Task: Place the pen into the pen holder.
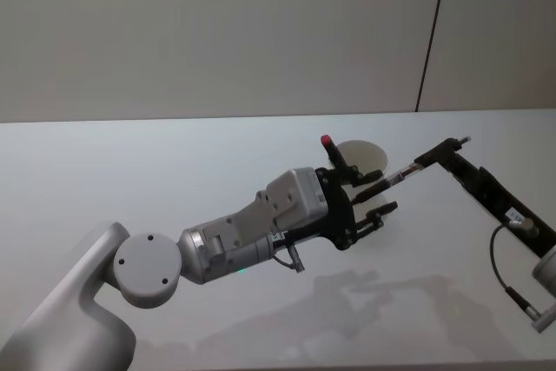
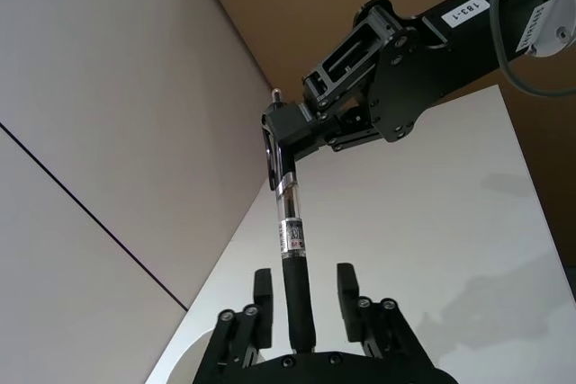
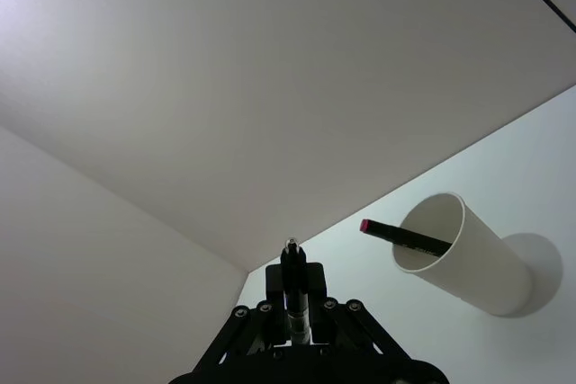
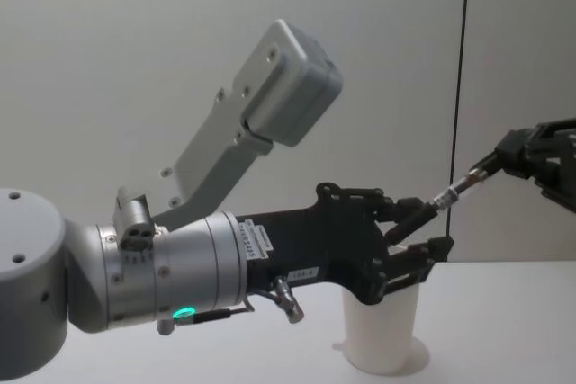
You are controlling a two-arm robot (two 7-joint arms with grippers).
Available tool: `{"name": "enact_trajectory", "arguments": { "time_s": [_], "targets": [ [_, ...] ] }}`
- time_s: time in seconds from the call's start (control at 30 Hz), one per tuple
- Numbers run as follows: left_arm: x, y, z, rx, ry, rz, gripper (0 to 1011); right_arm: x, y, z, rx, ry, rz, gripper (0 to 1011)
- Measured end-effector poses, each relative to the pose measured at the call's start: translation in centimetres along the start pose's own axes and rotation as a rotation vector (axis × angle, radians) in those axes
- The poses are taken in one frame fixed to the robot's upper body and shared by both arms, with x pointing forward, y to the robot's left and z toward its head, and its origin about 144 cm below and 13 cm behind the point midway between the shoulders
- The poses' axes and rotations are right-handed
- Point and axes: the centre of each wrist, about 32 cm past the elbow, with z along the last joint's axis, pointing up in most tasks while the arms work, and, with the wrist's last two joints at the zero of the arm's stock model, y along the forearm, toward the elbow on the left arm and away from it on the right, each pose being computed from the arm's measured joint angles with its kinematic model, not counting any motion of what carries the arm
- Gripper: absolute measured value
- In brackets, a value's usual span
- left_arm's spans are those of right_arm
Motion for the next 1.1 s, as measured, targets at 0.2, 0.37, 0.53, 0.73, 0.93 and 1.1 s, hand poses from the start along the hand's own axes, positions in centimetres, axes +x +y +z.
{"name": "enact_trajectory", "arguments": {
  "time_s": [0.2,0.37,0.53,0.73,0.93,1.1],
  "targets": [
    [0.0,0.0,0.0,0.000,0.000,0.000,611,0.0,0.0,0.2,0.010,-0.027,0.001,133],
    [0.0,0.0,0.0,0.000,0.000,0.000,763,0.2,0.2,0.5,0.016,-0.076,0.003,133],
    [0.0,0.0,0.0,0.000,0.000,0.000,914,0.6,0.7,1.1,0.017,-0.143,0.004,133],
    [0.0,0.0,0.0,0.000,0.000,0.000,1004,1.0,1.5,2.0,0.014,-0.221,0.011,134],
    [0.0,0.0,0.0,-0.001,0.000,0.000,1004,1.8,3.0,3.5,-0.003,-0.335,0.038,133],
    [0.0,0.0,0.0,0.000,0.000,0.000,1004,2.6,4.5,5.0,-0.028,-0.421,0.078,134]
  ]
}}
